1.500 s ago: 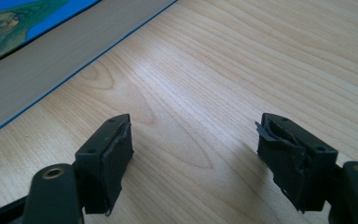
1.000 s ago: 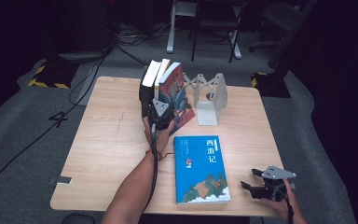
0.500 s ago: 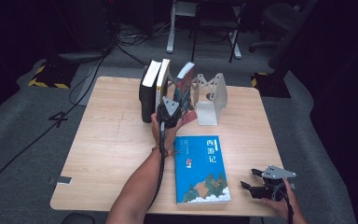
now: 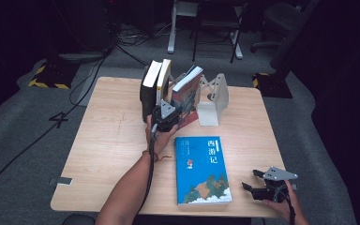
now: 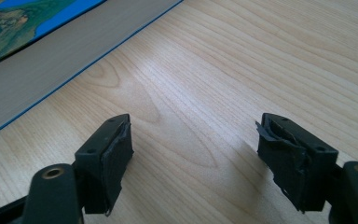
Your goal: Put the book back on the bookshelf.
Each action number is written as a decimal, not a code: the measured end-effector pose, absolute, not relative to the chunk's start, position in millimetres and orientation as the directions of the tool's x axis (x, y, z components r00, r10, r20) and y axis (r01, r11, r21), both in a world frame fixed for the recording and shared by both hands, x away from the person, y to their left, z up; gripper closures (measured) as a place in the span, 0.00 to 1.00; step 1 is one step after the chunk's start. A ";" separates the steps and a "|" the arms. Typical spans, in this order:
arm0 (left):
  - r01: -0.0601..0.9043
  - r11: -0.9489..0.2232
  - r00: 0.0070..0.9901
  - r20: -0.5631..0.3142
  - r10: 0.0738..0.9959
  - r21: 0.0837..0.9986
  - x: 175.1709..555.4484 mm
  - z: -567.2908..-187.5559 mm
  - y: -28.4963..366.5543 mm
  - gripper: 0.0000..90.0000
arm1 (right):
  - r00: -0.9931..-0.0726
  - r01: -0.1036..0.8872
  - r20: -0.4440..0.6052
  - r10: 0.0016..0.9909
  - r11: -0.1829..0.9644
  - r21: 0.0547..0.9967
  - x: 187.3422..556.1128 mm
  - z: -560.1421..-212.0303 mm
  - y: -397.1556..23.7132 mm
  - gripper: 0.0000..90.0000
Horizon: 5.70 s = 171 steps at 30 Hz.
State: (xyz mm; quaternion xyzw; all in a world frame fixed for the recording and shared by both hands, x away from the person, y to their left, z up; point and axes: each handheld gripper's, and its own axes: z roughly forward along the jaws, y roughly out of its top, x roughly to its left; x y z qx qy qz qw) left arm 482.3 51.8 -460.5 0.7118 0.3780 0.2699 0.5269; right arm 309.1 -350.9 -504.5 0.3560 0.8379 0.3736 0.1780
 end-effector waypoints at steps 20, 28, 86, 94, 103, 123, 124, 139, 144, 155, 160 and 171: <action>0.316 -0.149 0.525 -0.042 0.850 0.937 474.7 -482.2 32.8 0.82 | -0.687 0.463 -0.030 0.726 0.469 0.752 309.0 -504.5 -351.7 0.29; 0.363 -0.093 0.454 -0.089 0.887 0.927 501.8 -479.6 22.3 0.81 | -0.687 0.461 -0.033 0.726 0.471 0.752 308.1 -504.4 -351.5 0.29; 0.305 -0.248 0.415 0.105 0.904 0.919 510.6 -481.4 31.0 0.65 | -0.690 0.466 -0.023 0.724 0.468 0.751 308.4 -504.6 -352.3 0.29; 0.291 -0.268 0.428 0.126 0.895 0.919 505.7 -479.1 34.6 0.61 | -0.689 0.468 -0.020 0.724 0.467 0.750 308.7 -504.6 -352.4 0.29; 0.291 -0.285 0.461 0.127 0.878 0.913 497.0 -472.0 39.8 0.53 | -0.690 0.467 -0.022 0.724 0.467 0.751 308.5 -504.6 -352.4 0.29; 0.271 -0.384 0.559 0.180 0.809 0.883 473.8 -450.5 63.5 0.45 | -0.689 0.467 -0.023 0.725 0.467 0.751 308.4 -504.6 -352.3 0.28; 0.268 -0.395 0.565 0.190 0.803 0.879 471.9 -450.0 64.3 0.44 | -0.689 0.467 -0.023 0.725 0.467 0.750 308.4 -504.6 -352.3 0.28; 0.227 -0.494 0.690 0.220 0.690 0.839 434.1 -440.1 75.6 0.38 | -0.687 0.468 -0.024 0.727 0.467 0.751 308.2 -504.6 -352.3 0.28; 0.235 -0.513 0.729 0.199 0.655 0.826 420.0 -441.3 82.4 0.36 | -0.686 0.467 -0.024 0.727 0.466 0.751 307.7 -504.6 -352.2 0.28; 0.224 -0.590 0.822 0.175 0.541 0.776 376.0 -455.1 98.2 0.34 | -0.747 0.435 -0.011 0.665 0.500 0.749 301.2 -504.5 -346.1 0.30; 0.218 -0.624 0.858 0.157 0.490 0.750 352.1 -462.8 102.6 0.32 | -0.773 0.418 -0.010 0.634 0.521 0.744 297.6 -504.1 -341.3 0.30; 0.259 -0.652 0.893 0.080 0.442 0.712 319.1 -484.6 111.0 0.30 | -0.839 0.360 -0.017 0.543 0.579 0.731 289.3 -502.4 -324.5 0.29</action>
